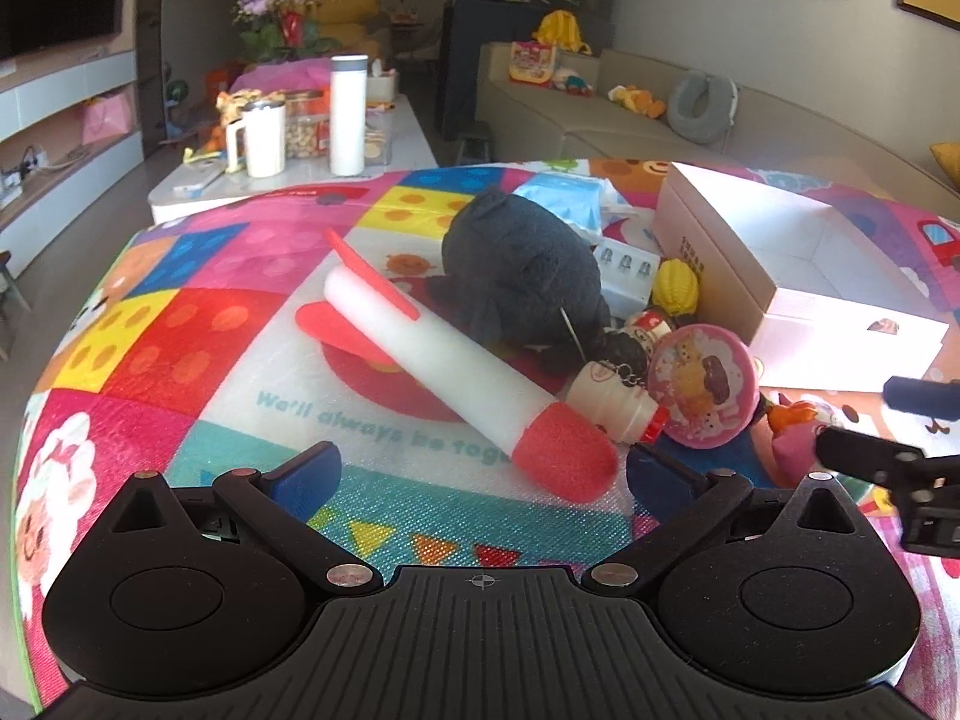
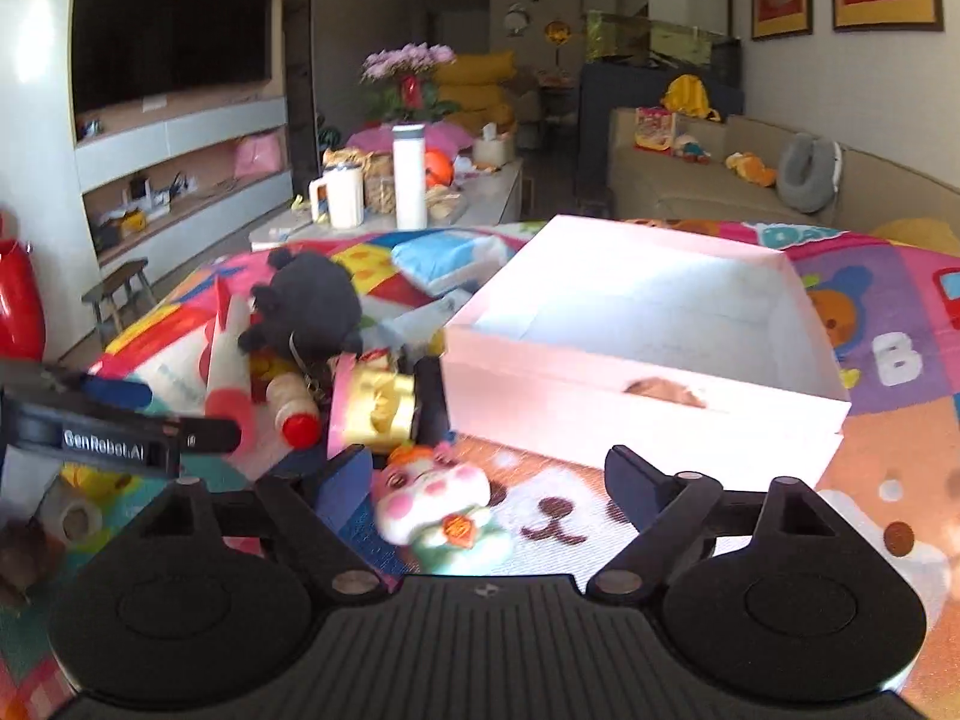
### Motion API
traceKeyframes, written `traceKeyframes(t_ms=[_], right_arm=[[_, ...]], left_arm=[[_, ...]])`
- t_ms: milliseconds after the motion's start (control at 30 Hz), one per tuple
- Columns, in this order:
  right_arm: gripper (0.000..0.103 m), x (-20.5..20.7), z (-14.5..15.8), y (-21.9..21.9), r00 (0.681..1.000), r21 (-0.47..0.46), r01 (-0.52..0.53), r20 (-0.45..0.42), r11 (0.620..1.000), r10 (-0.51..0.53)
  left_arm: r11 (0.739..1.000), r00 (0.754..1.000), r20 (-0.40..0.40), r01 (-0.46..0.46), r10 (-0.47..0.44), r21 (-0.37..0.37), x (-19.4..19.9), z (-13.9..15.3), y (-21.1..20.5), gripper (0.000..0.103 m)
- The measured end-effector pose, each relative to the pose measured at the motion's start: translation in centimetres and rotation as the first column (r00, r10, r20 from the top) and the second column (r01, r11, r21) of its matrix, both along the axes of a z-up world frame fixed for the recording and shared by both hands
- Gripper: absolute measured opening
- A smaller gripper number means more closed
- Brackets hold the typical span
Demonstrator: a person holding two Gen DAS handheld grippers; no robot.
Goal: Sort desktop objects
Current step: 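Lower the right gripper onto the pink-white cat figurine and close it, then lift the cat figurine with the right gripper while the left gripper approaches the pink-lidded cup toy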
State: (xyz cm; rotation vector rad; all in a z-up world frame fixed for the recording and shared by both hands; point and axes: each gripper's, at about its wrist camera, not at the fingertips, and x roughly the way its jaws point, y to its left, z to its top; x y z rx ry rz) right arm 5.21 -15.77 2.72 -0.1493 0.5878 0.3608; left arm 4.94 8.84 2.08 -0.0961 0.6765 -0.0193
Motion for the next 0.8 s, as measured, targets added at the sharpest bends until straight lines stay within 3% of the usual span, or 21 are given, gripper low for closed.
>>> traceKeyframes(t_ms=[67, 100, 167, 300, 467, 533, 567, 600, 667, 767, 800], right_arm=[[0.073, 0.1, -0.5, 0.7, 1.000, -0.012, 0.004, -0.017, 1.000, -0.004], [0.060, 0.1, -0.6, 0.5, 0.999, 0.003, -0.003, -0.036, 1.000, 0.003], [0.050, -0.4, -0.4, 0.1, 0.999, 0.002, -0.008, -0.050, 1.000, 0.008], [0.050, -1.2, -0.5, -1.9, 0.997, -0.072, 0.082, -0.003, 0.994, -0.083], [0.052, -2.2, -0.7, -6.1, 0.981, 0.000, 0.189, -0.033, 0.982, -0.189], [0.054, -2.8, -0.6, -7.3, 0.976, 0.013, 0.217, -0.023, 0.976, -0.217], [0.056, -3.1, -0.6, -7.6, 0.975, 0.017, 0.224, -0.019, 0.974, -0.224], [0.058, -3.3, -0.6, -7.8, 0.974, 0.023, 0.227, -0.017, 0.974, -0.227], [0.058, -3.6, -0.4, -7.9, 0.974, 0.036, 0.227, -0.017, 0.973, -0.227], [0.058, -3.8, 0.0, -6.8, 0.983, 0.042, 0.185, 0.003, 0.982, -0.185], [0.058, -3.7, 0.3, -6.0, 0.987, 0.037, 0.158, 0.009, 0.987, -0.158]], left_arm=[[1.000, 0.999, 0.019, 0.027, -0.026, -0.001, -0.5, 0.5, -0.5, 0.103], [0.999, 0.998, 0.030, 0.047, -0.047, 0.000, -0.8, 0.8, -0.8, 0.103], [0.996, 0.995, 0.049, 0.088, -0.089, 0.006, -1.1, 1.2, -1.5, 0.103], [0.986, 0.983, 0.068, 0.167, -0.168, 0.024, -0.7, 1.3, -4.2, 0.103], [0.979, 0.972, 0.120, 0.196, -0.201, 0.053, 0.8, 1.1, -7.5, 0.101], [0.977, 0.970, 0.121, 0.207, -0.212, 0.057, 1.5, 0.9, -8.4, 0.087], [0.975, 0.969, 0.110, 0.213, -0.219, 0.064, 1.9, 0.7, -8.7, 0.073], [0.974, 0.970, 0.096, 0.216, -0.222, 0.069, 2.2, 0.6, -9.0, 0.072], [0.973, 0.971, 0.086, 0.218, -0.224, 0.072, 2.1, 0.6, -9.0, 0.076], [0.980, 0.979, 0.089, 0.177, -0.185, 0.091, 0.8, 1.1, -7.8, 0.097], [0.983, 0.983, 0.089, 0.148, -0.158, 0.108, 0.4, 1.2, -7.3, 0.097]])
